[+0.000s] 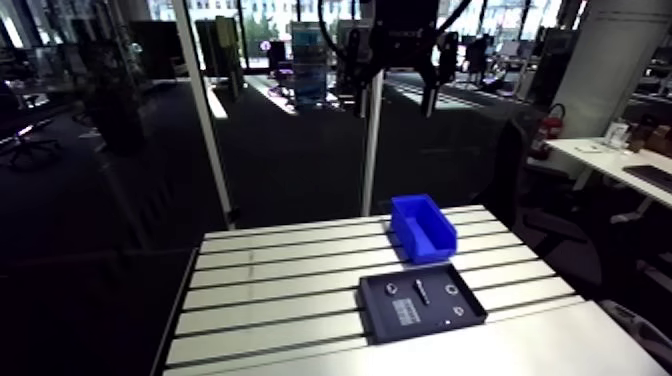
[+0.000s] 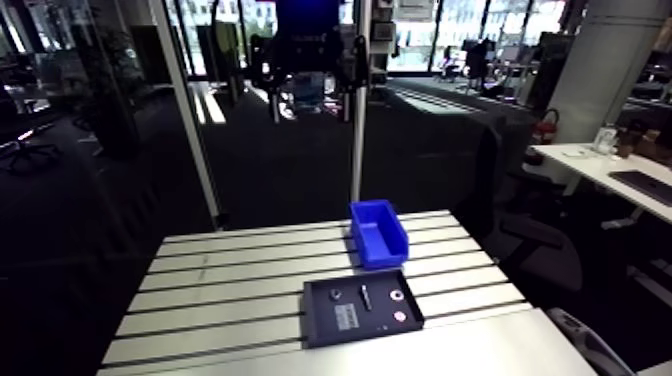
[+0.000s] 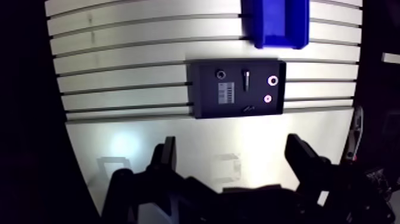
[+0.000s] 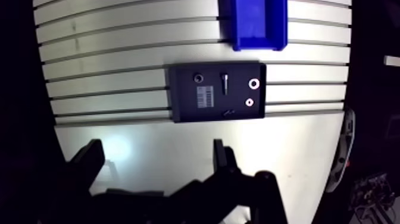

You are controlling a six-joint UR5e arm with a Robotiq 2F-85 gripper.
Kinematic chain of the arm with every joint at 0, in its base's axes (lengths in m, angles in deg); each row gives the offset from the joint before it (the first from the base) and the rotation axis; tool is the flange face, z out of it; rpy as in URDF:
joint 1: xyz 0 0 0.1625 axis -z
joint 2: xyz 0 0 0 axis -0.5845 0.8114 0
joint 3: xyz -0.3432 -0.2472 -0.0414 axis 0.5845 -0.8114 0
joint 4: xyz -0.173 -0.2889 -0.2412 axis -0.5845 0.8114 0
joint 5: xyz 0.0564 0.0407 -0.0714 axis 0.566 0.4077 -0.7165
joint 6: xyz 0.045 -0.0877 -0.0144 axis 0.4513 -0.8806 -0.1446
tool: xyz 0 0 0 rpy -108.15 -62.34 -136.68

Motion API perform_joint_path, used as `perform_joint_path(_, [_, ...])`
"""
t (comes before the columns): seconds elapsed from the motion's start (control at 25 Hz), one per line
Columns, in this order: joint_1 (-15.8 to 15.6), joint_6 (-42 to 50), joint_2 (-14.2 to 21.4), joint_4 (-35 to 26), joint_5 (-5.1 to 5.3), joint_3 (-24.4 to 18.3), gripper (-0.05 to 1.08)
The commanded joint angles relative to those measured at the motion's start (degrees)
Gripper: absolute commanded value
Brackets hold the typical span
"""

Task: Pick up the M10 bolt from the tray and put it into the blue bin.

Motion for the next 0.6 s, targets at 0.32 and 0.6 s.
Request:
perform_joint_path(0.32, [0.6,-4.2,-2.3,5.2,-0.50,3.9,0.01])
perform_joint_path(0.6, [1.5,-4.1,-3.7,8.6,-0.94,6.4,0.01])
